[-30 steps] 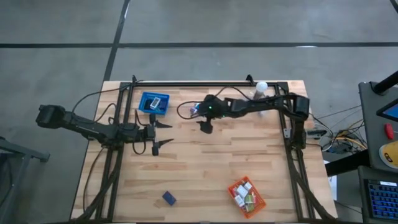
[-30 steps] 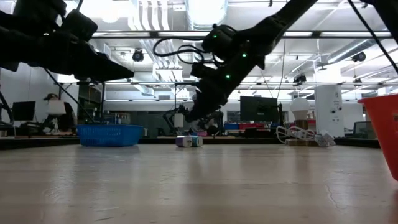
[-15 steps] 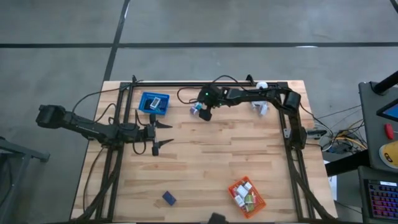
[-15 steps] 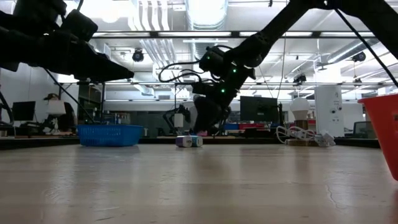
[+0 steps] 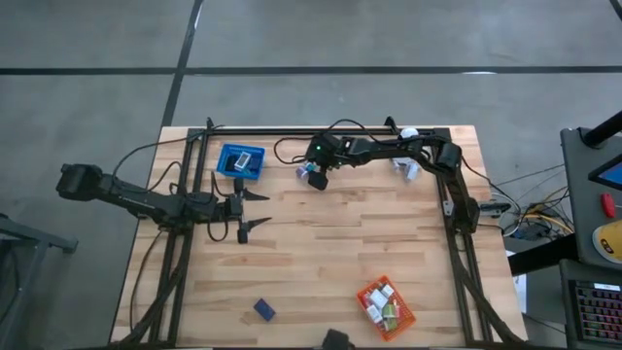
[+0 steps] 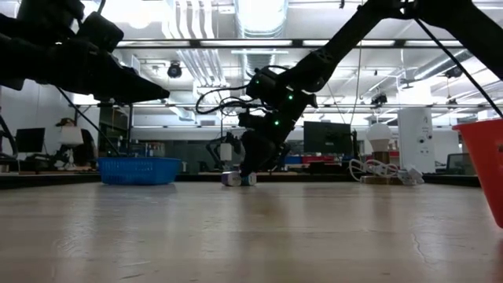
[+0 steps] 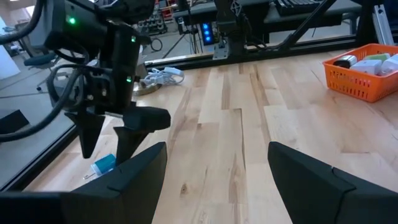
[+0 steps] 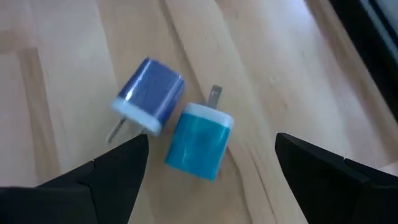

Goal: Pick & Place Office items
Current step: Put the blue charger adapter into the orange bin

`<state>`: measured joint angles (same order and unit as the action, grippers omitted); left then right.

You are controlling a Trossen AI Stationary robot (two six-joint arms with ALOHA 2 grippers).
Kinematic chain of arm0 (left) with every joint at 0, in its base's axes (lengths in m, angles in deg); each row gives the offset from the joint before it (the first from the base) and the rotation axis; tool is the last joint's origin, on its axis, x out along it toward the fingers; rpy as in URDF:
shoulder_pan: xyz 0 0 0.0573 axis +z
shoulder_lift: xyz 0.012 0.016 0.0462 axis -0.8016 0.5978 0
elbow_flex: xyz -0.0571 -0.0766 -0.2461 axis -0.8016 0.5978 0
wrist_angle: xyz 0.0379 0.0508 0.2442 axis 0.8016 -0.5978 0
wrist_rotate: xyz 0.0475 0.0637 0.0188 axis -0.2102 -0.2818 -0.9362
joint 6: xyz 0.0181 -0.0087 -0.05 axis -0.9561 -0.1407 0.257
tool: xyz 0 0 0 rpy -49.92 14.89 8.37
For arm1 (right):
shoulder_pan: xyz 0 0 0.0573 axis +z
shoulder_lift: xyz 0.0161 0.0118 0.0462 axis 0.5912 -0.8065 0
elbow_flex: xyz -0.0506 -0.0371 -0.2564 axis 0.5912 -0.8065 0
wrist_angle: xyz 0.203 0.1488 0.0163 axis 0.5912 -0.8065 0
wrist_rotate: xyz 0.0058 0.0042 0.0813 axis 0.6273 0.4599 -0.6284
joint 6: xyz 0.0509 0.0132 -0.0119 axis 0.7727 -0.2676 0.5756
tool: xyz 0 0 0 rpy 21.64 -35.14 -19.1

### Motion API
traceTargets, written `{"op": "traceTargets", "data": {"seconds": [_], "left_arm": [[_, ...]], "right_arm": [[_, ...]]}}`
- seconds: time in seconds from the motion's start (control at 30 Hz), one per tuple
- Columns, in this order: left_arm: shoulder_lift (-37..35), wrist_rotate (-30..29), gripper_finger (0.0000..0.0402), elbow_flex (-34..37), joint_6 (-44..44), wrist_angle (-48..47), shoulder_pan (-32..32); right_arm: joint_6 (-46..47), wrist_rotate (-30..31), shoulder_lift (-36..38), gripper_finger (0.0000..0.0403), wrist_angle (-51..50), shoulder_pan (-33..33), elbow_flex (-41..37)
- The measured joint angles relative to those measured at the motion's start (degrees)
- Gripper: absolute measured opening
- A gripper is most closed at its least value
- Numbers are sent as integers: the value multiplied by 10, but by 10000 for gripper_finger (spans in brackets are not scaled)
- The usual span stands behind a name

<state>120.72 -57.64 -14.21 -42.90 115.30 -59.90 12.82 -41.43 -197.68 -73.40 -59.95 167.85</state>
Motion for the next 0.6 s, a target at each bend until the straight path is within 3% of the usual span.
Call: {"op": "traceTargets", "data": {"seconds": [0.6], "left_arm": [[0,0,281,0,1,4,0]], "right_arm": [[0,-30,-8,293,-64,-17,27]]}}
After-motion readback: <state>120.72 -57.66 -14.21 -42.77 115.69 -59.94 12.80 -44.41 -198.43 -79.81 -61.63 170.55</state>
